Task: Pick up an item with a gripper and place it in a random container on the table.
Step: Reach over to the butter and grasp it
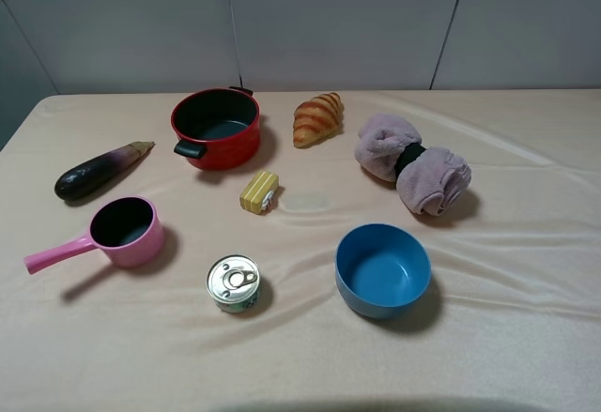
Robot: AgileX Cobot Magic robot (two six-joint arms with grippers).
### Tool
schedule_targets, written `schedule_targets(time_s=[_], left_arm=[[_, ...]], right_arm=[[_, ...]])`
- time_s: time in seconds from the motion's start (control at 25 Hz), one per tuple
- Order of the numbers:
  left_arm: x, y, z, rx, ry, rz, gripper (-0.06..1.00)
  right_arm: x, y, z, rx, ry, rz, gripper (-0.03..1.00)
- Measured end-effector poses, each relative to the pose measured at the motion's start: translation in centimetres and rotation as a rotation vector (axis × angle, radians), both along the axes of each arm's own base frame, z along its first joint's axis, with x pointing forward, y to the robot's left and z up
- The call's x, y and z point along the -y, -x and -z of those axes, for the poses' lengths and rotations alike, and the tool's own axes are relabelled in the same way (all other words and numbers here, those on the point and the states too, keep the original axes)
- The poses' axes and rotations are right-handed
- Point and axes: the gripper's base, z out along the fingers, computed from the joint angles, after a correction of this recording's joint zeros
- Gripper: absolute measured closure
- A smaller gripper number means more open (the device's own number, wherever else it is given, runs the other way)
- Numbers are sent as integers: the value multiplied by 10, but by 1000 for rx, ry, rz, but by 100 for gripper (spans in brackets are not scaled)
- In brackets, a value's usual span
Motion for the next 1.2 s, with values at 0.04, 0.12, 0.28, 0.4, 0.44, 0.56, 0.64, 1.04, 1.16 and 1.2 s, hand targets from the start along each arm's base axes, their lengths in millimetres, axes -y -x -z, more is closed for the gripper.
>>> schedule_targets(time_s=[0.04,0.12,0.28,0.4,0.44,0.56,0.64,1.04,1.16,1.2], left_arm=[[0,0,0,0,0,0,-4],[0,0,0,0,0,0,-4],[0,0,0,0,0,0,-4],[0,0,0,0,0,0,-4],[0,0,0,0,0,0,-4],[0,0,0,0,0,0,-4],[0,0,0,0,0,0,-4],[0,0,0,0,0,0,-4],[0,0,0,0,0,0,-4],[0,0,0,0,0,0,-4]], right_arm=[[0,-2,-3,-10,2,0,27],[-2,-9,-8,-33,3,-2,27],[-5,-24,-19,-76,2,-8,27],[-9,-39,-26,-90,-5,-19,27],[-10,-43,-28,-96,-9,-22,27],[-13,-58,-34,-125,-9,-28,27],[-14,-67,-39,-141,-2,-32,27],[-24,-121,-58,-248,37,-61,27],[-28,-138,-62,-278,44,-77,27],[-29,-143,-62,-292,43,-77,27]])
